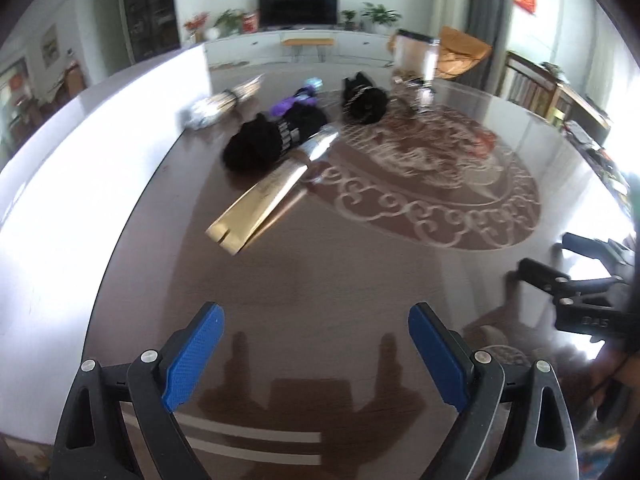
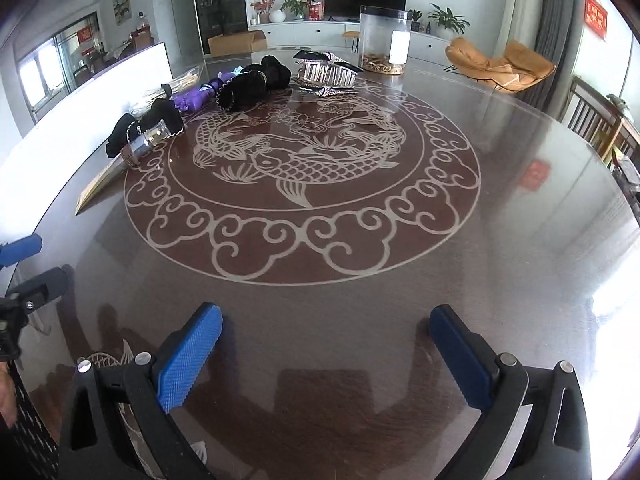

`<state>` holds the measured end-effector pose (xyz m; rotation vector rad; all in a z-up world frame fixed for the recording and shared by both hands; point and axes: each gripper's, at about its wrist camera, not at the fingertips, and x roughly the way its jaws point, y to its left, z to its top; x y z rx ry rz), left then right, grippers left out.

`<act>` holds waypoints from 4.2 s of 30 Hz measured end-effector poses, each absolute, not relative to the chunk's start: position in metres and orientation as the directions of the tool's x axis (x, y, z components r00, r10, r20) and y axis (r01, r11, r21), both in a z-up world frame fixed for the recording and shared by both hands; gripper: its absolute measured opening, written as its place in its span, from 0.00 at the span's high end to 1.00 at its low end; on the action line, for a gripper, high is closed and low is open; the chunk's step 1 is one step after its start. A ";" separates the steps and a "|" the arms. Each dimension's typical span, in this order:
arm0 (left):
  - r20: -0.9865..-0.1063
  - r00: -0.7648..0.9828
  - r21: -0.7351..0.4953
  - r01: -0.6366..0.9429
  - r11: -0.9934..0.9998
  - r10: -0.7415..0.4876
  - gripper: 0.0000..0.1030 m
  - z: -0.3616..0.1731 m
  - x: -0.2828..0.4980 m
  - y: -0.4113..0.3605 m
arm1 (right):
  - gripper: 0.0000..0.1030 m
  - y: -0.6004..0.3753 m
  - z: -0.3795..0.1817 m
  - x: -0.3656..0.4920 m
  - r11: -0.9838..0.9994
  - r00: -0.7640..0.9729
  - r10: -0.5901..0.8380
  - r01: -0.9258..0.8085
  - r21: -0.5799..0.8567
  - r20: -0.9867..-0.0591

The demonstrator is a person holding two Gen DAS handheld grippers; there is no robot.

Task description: Organize objects

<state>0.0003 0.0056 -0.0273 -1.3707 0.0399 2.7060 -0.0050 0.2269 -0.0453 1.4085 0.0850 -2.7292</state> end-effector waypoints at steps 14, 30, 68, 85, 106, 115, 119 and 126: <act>-0.818 -0.567 -0.099 -0.026 -0.995 0.097 0.09 -0.039 -0.008 -0.014 | 0.00 0.228 -0.045 -0.005 -0.996 -0.578 -0.037 0.087 -0.017 -0.815; -0.826 -0.558 -0.079 -0.033 -0.996 0.084 0.09 -0.042 -0.010 -0.009 | 0.00 0.228 -0.045 -0.005 -0.996 -0.579 -0.038 0.088 -0.016 -0.815; -0.829 -0.558 -0.061 0.017 -0.998 0.041 0.09 -0.041 -0.007 -0.015 | 0.00 0.229 -0.044 -0.004 -0.996 -0.579 -0.039 0.090 -0.016 -0.815; -0.839 -0.545 -0.049 0.069 -0.996 0.003 0.09 -0.042 -0.005 -0.028 | 0.00 0.230 -0.043 -0.004 -0.996 -0.578 -0.040 0.091 -0.016 -0.815; -0.827 -0.562 -0.152 0.241 -0.959 -0.010 0.09 -0.038 0.005 -0.068 | 0.00 0.118 -0.019 -0.091 -0.936 -0.496 -0.341 0.263 0.236 -0.799; -0.826 -0.562 -0.146 0.262 -0.954 -0.028 0.08 -0.039 0.004 -0.071 | 0.00 0.016 -0.047 -0.135 -0.939 -0.411 -0.255 0.322 0.123 -0.875; -0.828 -0.560 -0.135 0.249 -0.959 -0.029 0.08 -0.040 0.004 -0.068 | 0.30 0.015 -0.051 -0.116 -0.927 -0.494 -0.187 0.375 -0.014 -0.849; -0.830 -0.556 -0.116 0.236 -0.965 -0.036 0.09 -0.041 0.001 -0.065 | 0.66 0.070 -0.048 -0.101 -0.949 -0.532 -0.168 0.315 -0.010 -0.830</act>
